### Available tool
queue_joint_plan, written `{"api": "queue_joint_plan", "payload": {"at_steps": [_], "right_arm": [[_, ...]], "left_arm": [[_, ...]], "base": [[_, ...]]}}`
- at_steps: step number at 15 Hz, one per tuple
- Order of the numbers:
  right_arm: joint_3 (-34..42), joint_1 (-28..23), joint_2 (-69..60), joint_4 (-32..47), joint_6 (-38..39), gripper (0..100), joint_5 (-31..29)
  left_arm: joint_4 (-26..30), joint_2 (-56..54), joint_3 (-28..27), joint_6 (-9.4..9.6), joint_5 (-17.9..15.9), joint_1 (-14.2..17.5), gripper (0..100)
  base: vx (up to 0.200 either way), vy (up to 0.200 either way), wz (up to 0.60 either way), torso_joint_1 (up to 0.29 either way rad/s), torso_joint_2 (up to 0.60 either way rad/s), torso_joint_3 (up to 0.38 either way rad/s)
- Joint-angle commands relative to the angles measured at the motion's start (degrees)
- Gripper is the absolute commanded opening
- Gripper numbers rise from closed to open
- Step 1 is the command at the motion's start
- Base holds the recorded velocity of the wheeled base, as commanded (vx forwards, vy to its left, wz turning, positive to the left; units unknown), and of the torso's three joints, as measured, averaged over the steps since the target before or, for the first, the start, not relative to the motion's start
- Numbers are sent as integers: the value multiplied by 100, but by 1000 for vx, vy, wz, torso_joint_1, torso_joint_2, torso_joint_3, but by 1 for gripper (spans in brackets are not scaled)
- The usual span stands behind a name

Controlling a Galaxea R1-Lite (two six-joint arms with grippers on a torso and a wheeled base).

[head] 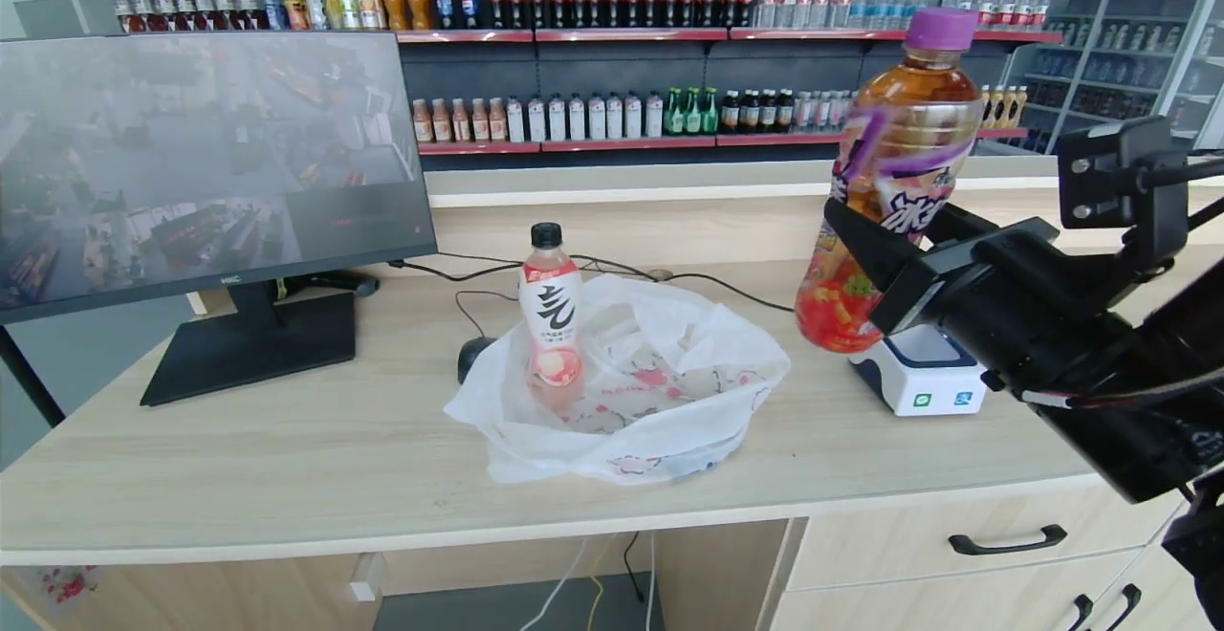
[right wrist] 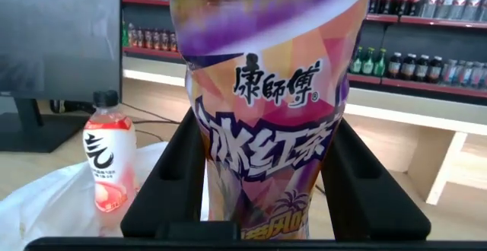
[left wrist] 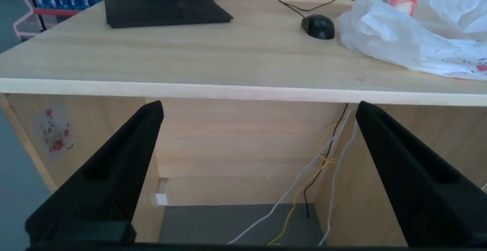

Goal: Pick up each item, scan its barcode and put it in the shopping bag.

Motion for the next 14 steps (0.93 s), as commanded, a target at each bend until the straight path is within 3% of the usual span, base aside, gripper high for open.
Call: {"api": "queue_joint_plan", "payload": {"at_steps": [1, 4, 7, 14], "right_arm": [[-124, 188, 250, -32, -56, 0, -15], [-651, 724, 838, -76, -188, 0, -32], [-1416, 917, 1533, -217, -197, 0, -59], [-1618, 987, 2596, -1201, 32, 0, -50]], "left_arm": [[-4, -2, 0, -2, 0, 5, 100], [-4, -2, 0, 6, 0, 5, 100], [-4, -2, 0, -2, 0, 5, 100], [5, -2, 0, 6, 0, 5, 100]], "base": [[0, 0, 0, 0, 0, 0], [0, 0, 0, 0, 0, 0], [0, 0, 0, 0, 0, 0], [0, 0, 0, 0, 0, 0]]}}
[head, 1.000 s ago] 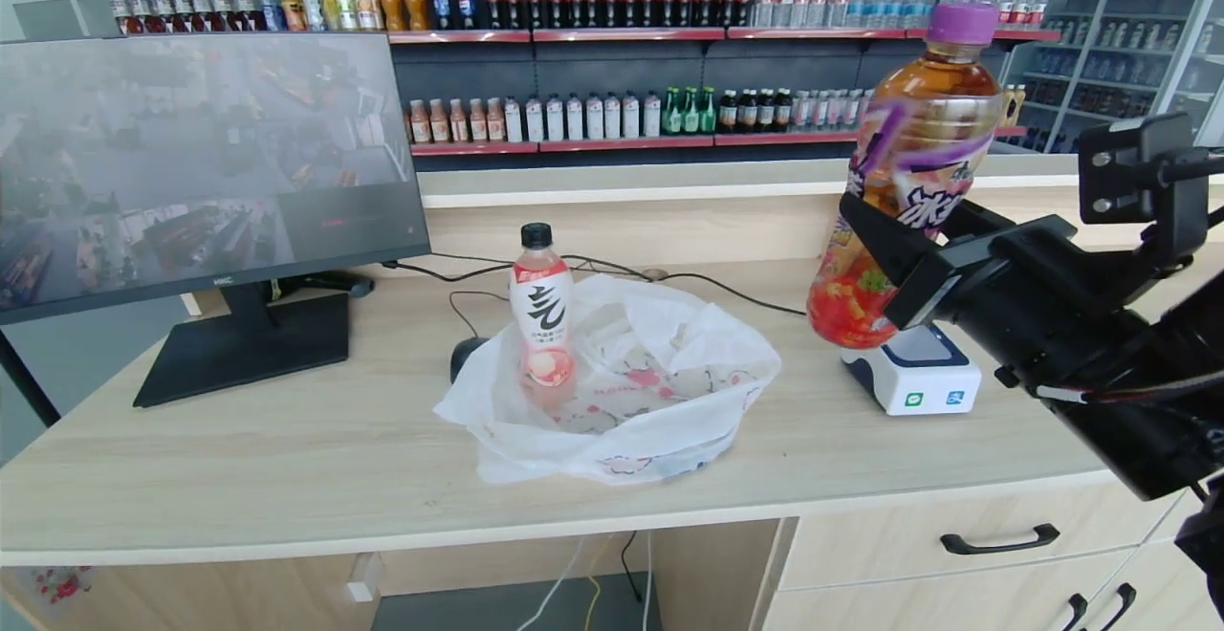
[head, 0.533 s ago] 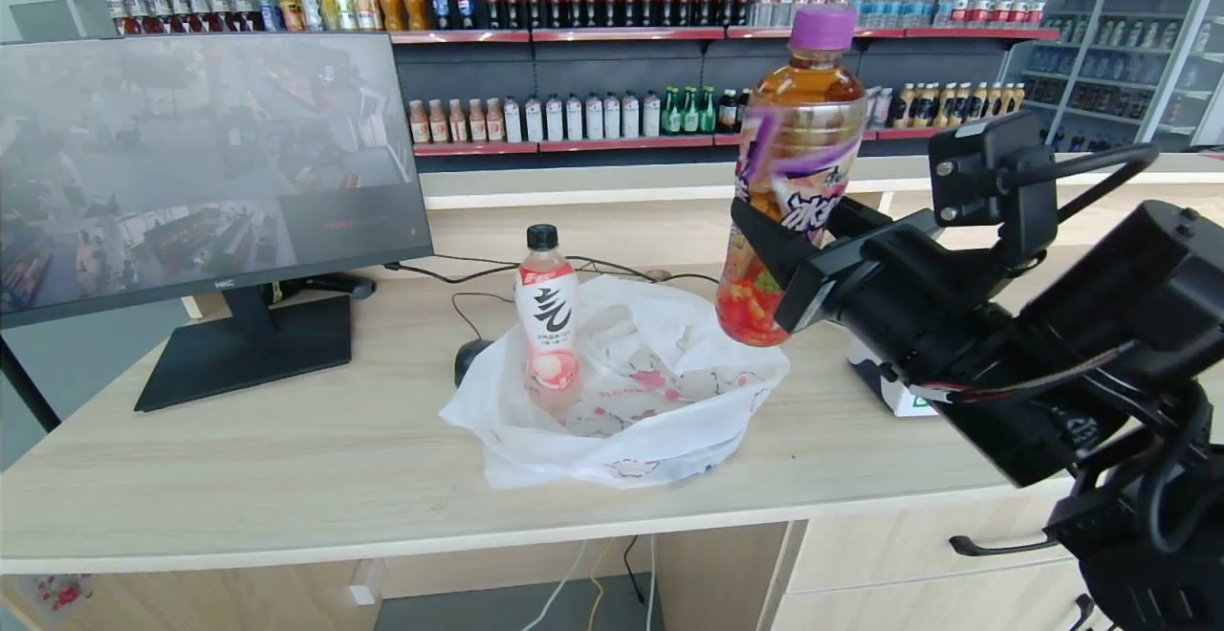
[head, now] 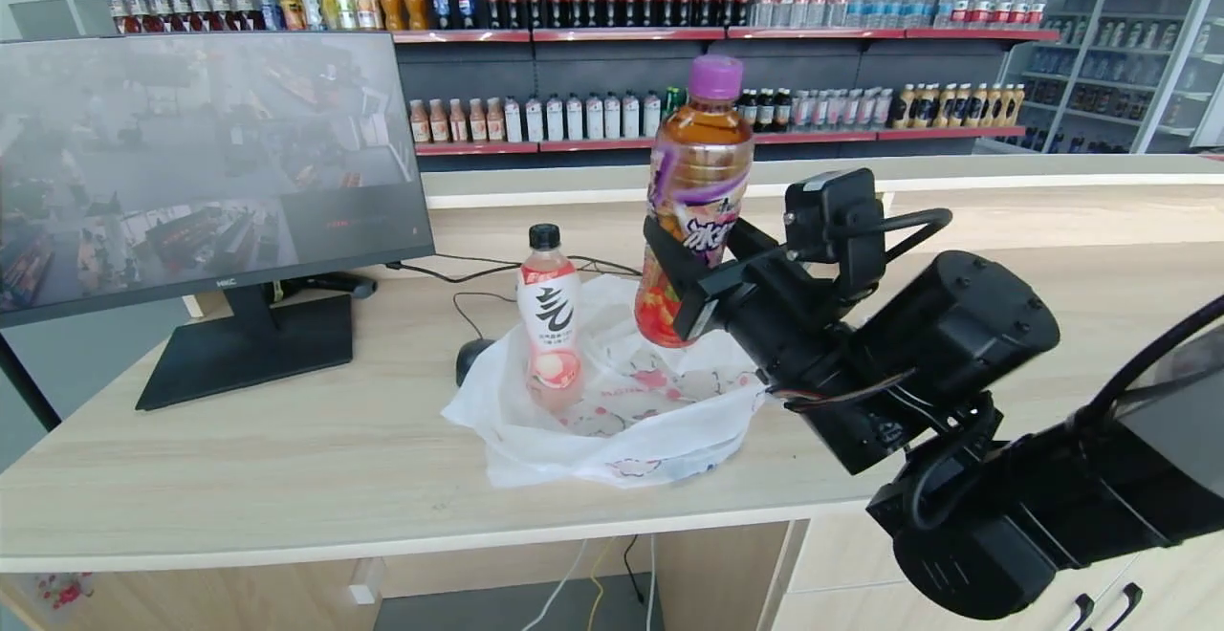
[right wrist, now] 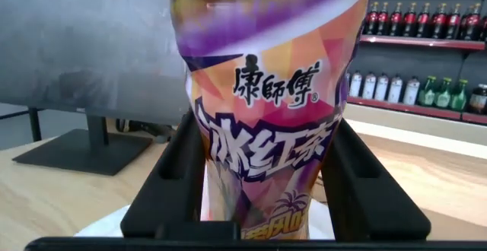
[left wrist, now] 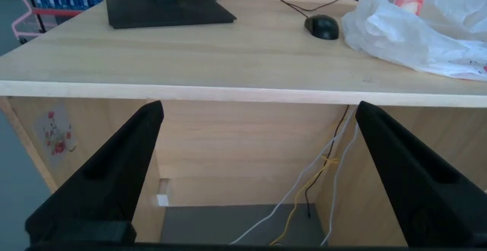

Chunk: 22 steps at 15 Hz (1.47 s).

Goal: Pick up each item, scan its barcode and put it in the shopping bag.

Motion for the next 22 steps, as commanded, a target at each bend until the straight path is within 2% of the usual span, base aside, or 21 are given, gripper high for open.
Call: {"api": "queue_joint_plan", "payload": {"at_steps": [1, 8, 22], "right_arm": [[-19, 17, 444, -63, 104, 0, -3], [-793, 79, 1164, -28, 245, 0, 14], [-810, -106, 1964, -98, 579, 0, -21]], "left_arm": [[-4, -2, 0, 1, 0, 0, 100], [-4, -2, 0, -7, 0, 0, 100], [-4, -2, 0, -7, 0, 0, 100]], "base": [[0, 0, 0, 0, 0, 0], [0, 0, 0, 0, 0, 0], [0, 0, 0, 0, 0, 0]]}}
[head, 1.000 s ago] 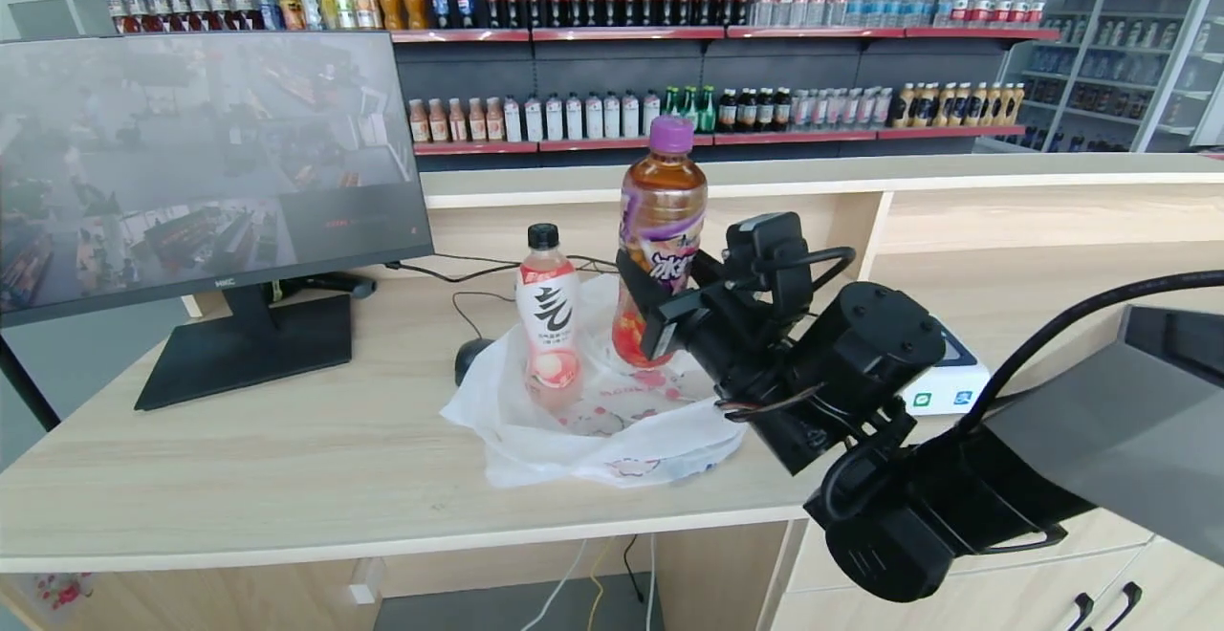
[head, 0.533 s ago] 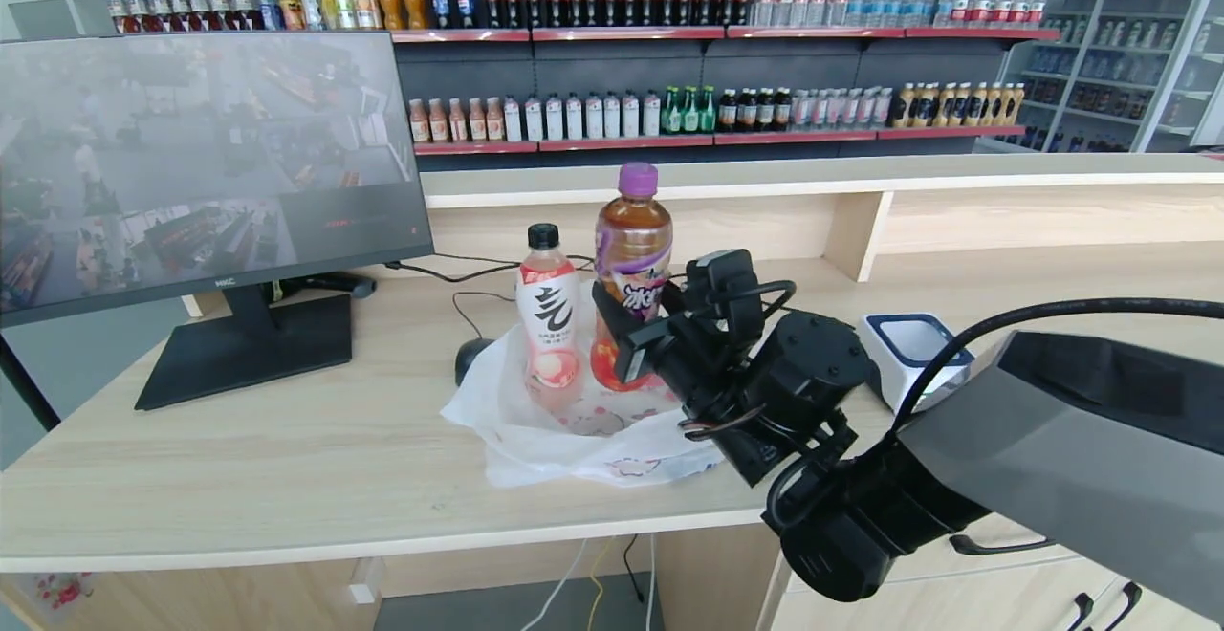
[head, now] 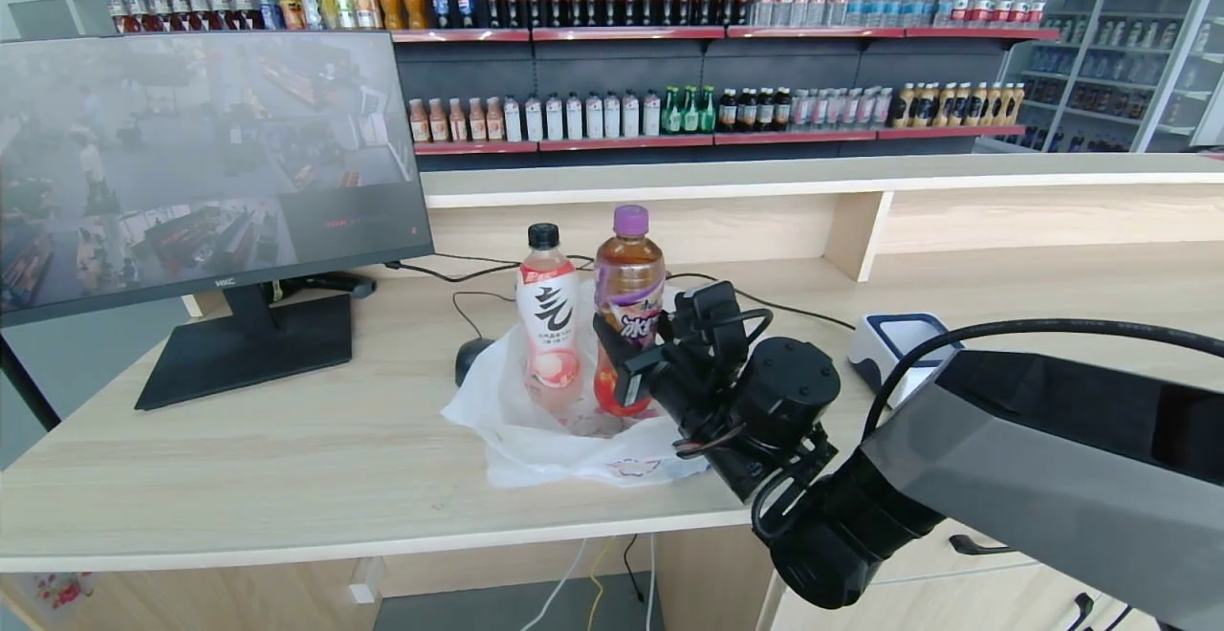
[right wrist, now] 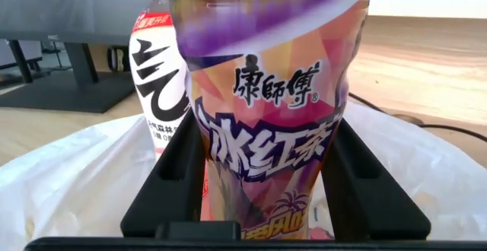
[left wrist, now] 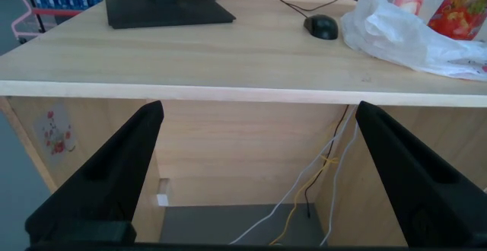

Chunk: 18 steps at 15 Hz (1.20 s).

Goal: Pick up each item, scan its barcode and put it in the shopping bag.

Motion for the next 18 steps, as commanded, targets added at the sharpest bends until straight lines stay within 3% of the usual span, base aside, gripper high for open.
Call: {"api": "queue_joint_plan", "payload": {"at_steps": [1, 18], "right_arm": [[20, -59, 116, -3, 5, 0, -10], [363, -111, 212, -3, 181, 0, -1]], "left_arm": [[-4, -2, 0, 0, 0, 0, 100], [-4, -2, 0, 0, 0, 0, 100]], "base": [[0, 0, 0, 0, 0, 0], [0, 0, 0, 0, 0, 0]]}}
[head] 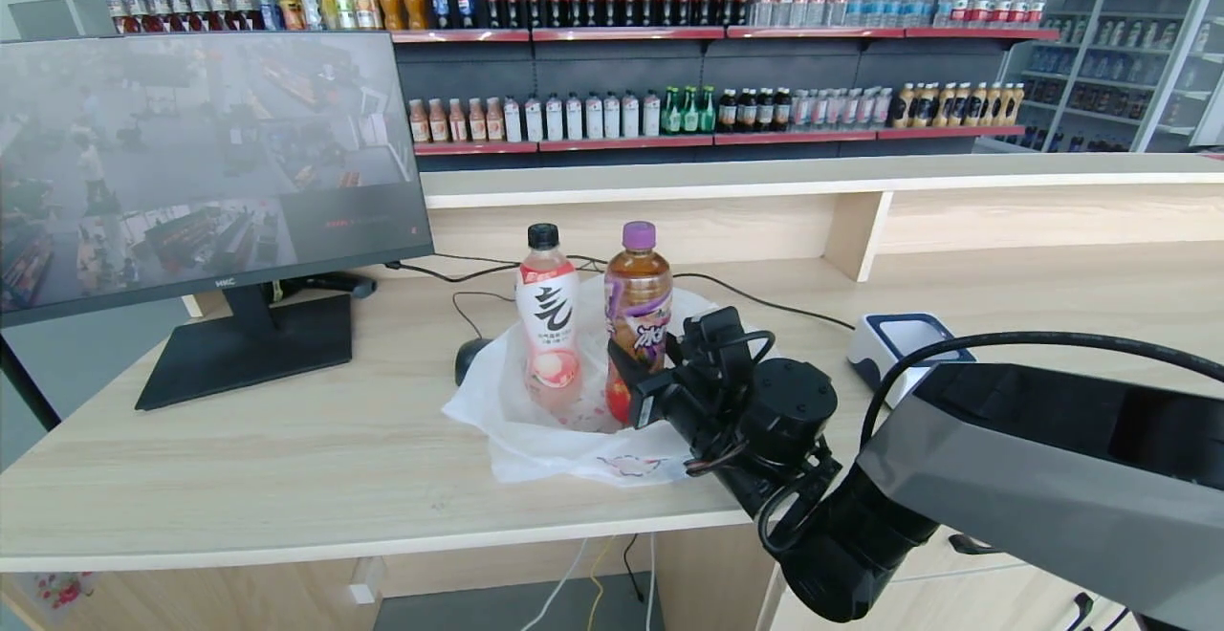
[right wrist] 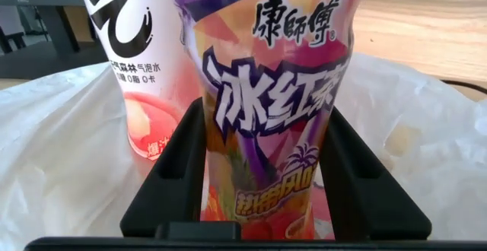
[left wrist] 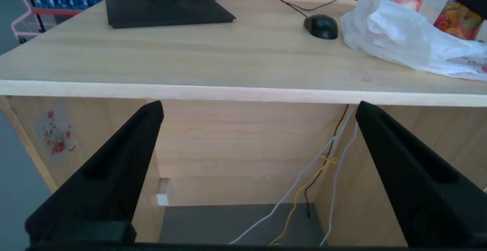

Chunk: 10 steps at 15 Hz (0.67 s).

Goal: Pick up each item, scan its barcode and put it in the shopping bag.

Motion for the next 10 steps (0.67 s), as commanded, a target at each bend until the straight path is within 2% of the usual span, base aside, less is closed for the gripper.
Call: {"api": "queue_joint_plan", "payload": {"at_steps": [1, 5, 6, 10], "right_arm": [[14, 5, 16, -3, 27, 0, 2], [23, 5, 7, -3, 71, 0, -6], [14, 13, 7, -3, 80, 100, -6], [14, 49, -45, -3, 132, 100, -112]], "left_arm": [[2, -2, 0, 0, 0, 0, 100], [-7, -2, 0, 0, 0, 0, 100], [-7, -2, 0, 0, 0, 0, 100], [2, -2, 0, 0, 0, 0, 100]], "base": [[0, 0, 0, 0, 0, 0], [0, 0, 0, 0, 0, 0], [0, 0, 0, 0, 0, 0], [0, 0, 0, 0, 0, 0]]}}
